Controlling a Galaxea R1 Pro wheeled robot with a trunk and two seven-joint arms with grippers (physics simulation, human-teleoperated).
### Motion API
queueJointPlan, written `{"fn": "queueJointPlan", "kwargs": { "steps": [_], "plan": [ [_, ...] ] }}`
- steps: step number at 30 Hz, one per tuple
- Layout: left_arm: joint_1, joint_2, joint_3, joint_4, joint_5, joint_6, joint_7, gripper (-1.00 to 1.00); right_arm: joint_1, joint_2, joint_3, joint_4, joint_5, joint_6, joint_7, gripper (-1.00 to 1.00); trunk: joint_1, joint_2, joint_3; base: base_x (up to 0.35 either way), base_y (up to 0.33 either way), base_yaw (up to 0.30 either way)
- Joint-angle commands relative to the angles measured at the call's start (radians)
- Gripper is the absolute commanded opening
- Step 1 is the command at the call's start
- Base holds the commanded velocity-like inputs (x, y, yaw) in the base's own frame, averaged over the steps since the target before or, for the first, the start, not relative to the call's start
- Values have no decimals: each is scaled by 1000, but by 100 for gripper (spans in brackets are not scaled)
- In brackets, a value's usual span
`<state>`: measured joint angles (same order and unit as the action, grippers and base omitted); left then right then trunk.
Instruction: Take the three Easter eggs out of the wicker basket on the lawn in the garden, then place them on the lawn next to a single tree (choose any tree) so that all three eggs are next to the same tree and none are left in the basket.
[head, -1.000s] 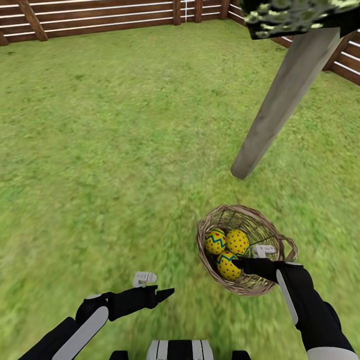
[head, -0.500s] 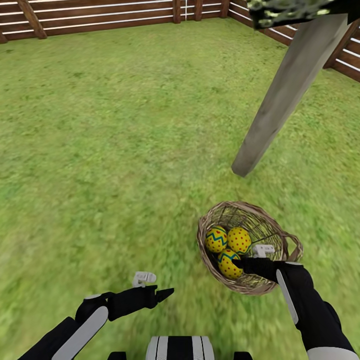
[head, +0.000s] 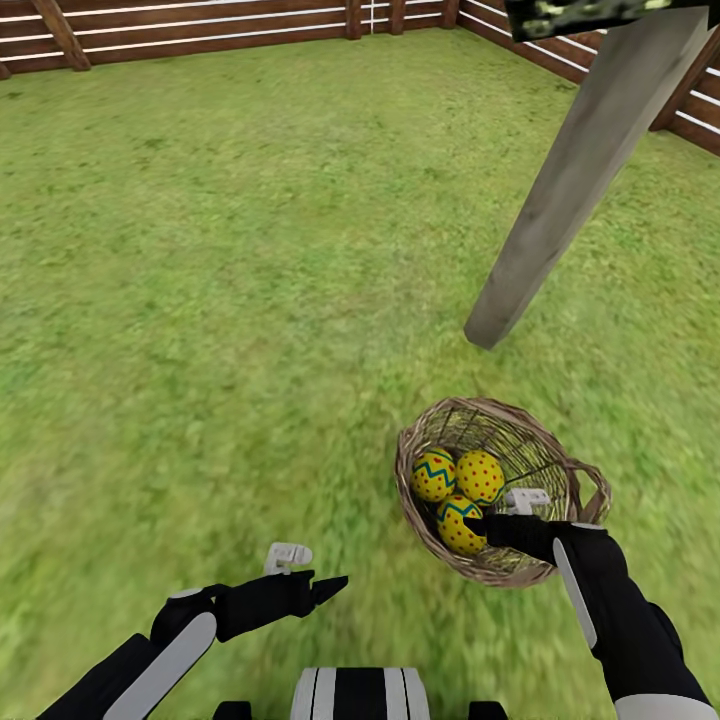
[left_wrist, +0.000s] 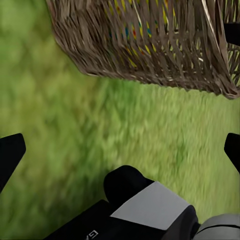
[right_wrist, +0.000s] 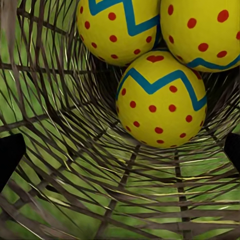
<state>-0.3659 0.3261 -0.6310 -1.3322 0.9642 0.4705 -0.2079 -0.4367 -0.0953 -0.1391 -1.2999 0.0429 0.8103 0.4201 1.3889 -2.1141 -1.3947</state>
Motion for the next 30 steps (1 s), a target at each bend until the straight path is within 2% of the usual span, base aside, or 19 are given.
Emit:
{"fn": "queueJointPlan", "kwargs": {
  "steps": [1, 3, 7, 15, 20, 24, 30],
  "plan": [
    [-1, 1, -1, 0, 7, 4, 1, 100, 0, 0, -2, -1, 5, 4, 6, 100, 0, 0, -1, 0, 0, 0],
    [-1, 1, -1, 0, 7, 4, 1, 100, -1, 0, -1, 0, 5, 4, 6, 100, 0, 0, -1, 0, 0, 0],
    [22, 23, 1, -16, 1, 5, -2, 100, -8, -4, -5, -22, 2, 5, 18, 100, 0, 0, -1, 0, 0, 0],
    [67, 68, 3, 27, -5, -1, 1, 100, -8, -3, 0, -19, 3, 6, 19, 100, 0, 0, -4, 0, 0, 14],
    [93, 69, 4, 55, -5, -1, 0, 100, -8, -2, 0, -19, 3, 6, 19, 100, 0, 0, -11, 0, 0, 61],
    [93, 70, 5, 76, -5, -1, -1, 100, -8, 0, 1, -19, 3, 2, 19, 100, 0, 0, -17, 0, 0, 58],
    [93, 70, 8, 62, -5, -1, -6, 100, -8, 0, 1, -19, 3, 0, 19, 100, 0, 0, -27, 0, 0, 12]
  ]
}}
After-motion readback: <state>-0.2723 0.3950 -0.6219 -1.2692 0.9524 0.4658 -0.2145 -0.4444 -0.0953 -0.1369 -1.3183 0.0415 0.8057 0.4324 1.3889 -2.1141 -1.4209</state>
